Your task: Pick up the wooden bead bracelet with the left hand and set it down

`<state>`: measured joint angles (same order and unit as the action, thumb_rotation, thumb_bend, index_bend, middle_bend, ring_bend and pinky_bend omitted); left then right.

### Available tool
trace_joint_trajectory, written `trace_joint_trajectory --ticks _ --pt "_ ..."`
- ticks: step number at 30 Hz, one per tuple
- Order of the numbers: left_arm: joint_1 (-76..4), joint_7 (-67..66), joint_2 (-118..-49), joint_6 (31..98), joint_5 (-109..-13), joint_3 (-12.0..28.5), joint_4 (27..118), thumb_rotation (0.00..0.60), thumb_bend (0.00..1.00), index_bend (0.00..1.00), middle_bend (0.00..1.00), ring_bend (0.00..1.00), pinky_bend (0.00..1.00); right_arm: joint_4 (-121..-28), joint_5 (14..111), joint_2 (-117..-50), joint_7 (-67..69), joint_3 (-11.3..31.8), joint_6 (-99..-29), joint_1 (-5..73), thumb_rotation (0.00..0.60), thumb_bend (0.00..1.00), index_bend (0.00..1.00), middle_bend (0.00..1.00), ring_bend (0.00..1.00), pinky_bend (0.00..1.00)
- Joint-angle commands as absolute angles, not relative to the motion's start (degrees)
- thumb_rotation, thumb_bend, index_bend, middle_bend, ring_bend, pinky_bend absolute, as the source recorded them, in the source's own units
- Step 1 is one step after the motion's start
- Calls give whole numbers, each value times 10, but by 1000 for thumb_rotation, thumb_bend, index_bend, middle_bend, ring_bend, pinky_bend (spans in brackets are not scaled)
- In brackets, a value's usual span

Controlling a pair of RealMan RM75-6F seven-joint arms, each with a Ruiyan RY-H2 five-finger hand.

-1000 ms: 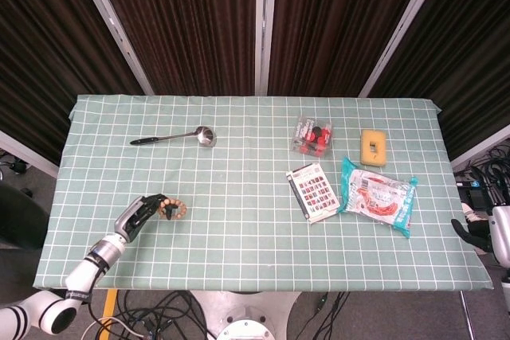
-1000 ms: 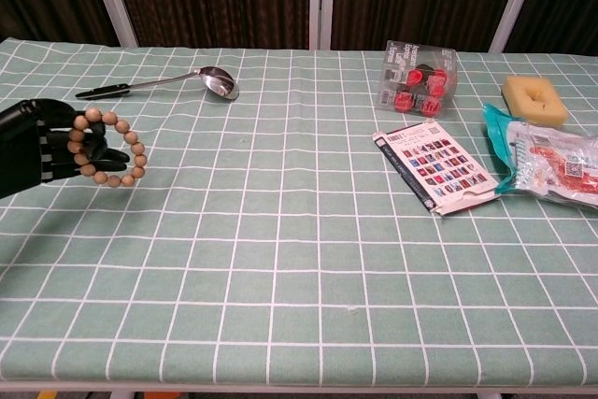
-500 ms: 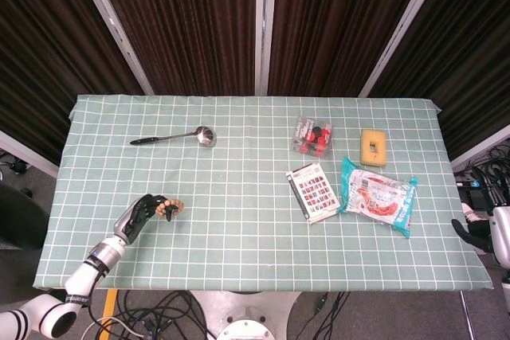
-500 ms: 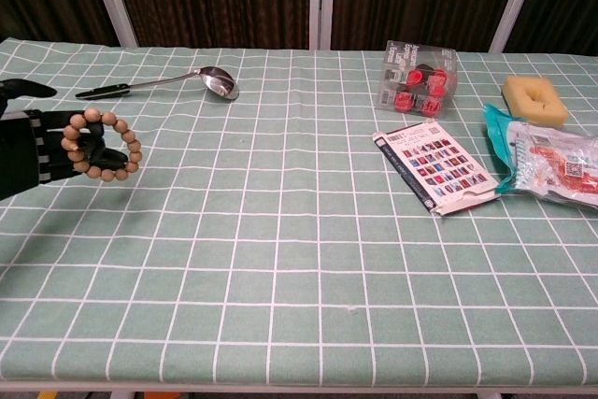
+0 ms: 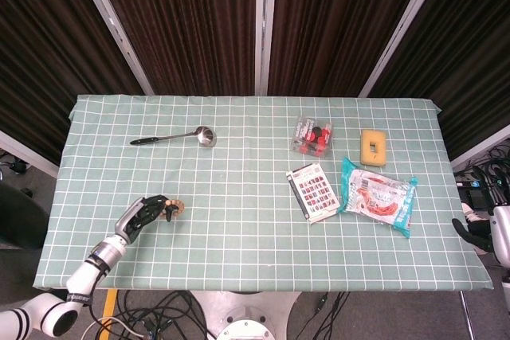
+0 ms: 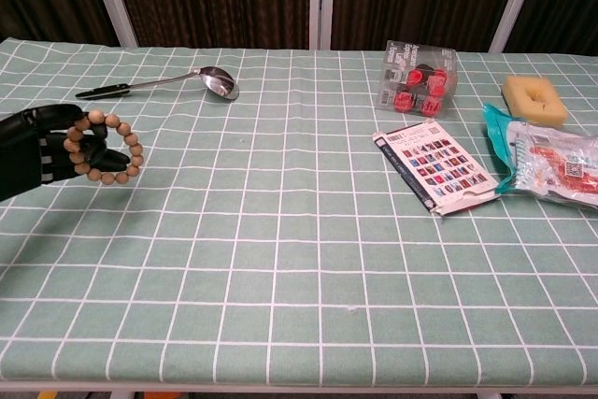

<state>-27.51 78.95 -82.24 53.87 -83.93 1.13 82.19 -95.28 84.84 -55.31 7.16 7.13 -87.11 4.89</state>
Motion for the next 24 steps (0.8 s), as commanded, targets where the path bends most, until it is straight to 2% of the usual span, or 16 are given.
trace_joint_trajectory --ticks 1,8,14,18,23,24 --pt "-277 789 -821 537 -836 16 822 432 514 539 645 310 145 -952 849 -554 72 72 -873 48 600 131 45 180 0 0" --pt "-281 794 -816 531 -835 19 829 420 537 537 636 310 145 -951 849 -553 74 72 -876 47 600 130 46 180 0 0" --pt "-278 787 -817 535 -838 16 831 426 608 514 609 310 145 -949 850 -553 76 73 -878 46 600 131 46 180 0 0" --pt "-274 782 -821 541 -839 15 830 474 641 482 579 305 144 -949 850 -554 77 73 -878 46 600 131 45 180 0 0" --pt "-273 782 -821 550 -849 14 828 594 686 406 511 262 141 -948 849 -554 79 73 -878 46 600 132 46 180 0 0" --pt "-273 783 -821 552 -850 14 828 600 693 385 492 250 141 -948 849 -554 79 73 -878 46 600 131 45 180 0 0"
